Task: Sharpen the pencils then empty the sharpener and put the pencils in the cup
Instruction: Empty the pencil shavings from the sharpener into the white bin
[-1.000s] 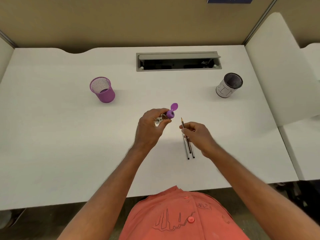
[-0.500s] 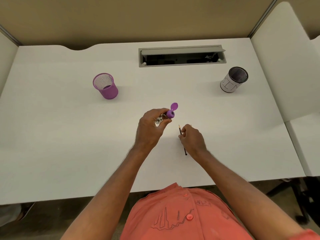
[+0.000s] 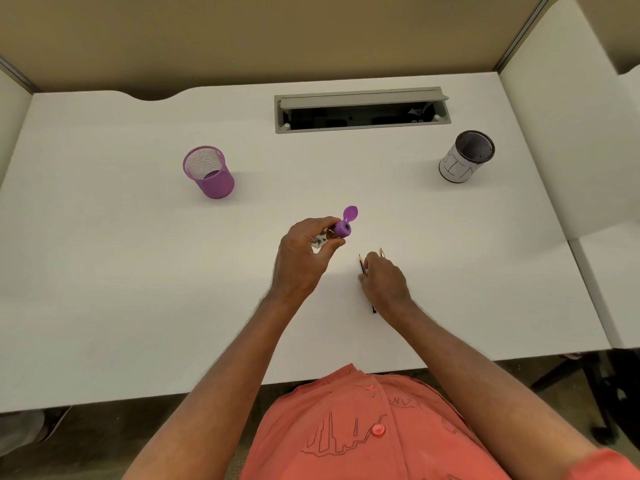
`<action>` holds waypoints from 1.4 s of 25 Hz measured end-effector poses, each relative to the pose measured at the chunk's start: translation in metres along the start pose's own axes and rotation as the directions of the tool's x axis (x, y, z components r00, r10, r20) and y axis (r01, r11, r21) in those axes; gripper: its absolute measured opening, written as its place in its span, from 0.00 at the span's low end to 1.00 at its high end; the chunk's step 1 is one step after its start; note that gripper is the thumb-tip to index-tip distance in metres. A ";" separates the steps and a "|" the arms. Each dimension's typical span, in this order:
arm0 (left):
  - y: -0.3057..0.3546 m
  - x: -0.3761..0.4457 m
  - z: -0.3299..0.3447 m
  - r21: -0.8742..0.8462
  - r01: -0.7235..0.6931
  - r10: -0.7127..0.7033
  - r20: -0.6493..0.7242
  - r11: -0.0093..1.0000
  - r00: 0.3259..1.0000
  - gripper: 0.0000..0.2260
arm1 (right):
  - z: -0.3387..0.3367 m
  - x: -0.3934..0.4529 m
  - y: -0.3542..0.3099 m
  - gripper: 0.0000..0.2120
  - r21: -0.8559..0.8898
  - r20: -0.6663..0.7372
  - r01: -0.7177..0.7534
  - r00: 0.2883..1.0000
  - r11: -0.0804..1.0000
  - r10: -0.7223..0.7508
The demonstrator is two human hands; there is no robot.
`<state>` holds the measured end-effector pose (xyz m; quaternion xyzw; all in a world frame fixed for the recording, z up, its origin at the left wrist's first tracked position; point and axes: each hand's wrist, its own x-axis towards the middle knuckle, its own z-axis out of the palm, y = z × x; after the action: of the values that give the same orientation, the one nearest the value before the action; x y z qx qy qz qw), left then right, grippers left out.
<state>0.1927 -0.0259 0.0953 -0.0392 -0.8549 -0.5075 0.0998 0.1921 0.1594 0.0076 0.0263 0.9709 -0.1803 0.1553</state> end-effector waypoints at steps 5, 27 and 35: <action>-0.001 0.002 0.001 -0.003 -0.001 0.001 0.003 1.000 1.000 0.14 | -0.002 0.001 -0.002 0.08 -0.010 0.021 -0.015 1.000 1.000 0.016; 0.042 0.061 0.057 -0.141 -0.011 0.017 0.041 0.990 0.999 0.12 | -0.159 0.007 -0.011 0.15 0.625 -0.354 0.416 0.905 0.660 -0.236; 0.053 0.085 0.099 -0.025 -0.059 0.061 0.092 0.998 0.994 0.13 | -0.184 0.045 0.031 0.12 0.716 -0.231 0.321 0.947 0.620 -0.225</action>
<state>0.1058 0.0831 0.1130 -0.0896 -0.8514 -0.5114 0.0748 0.0993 0.2542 0.1464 -0.0498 0.8113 -0.5808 0.0438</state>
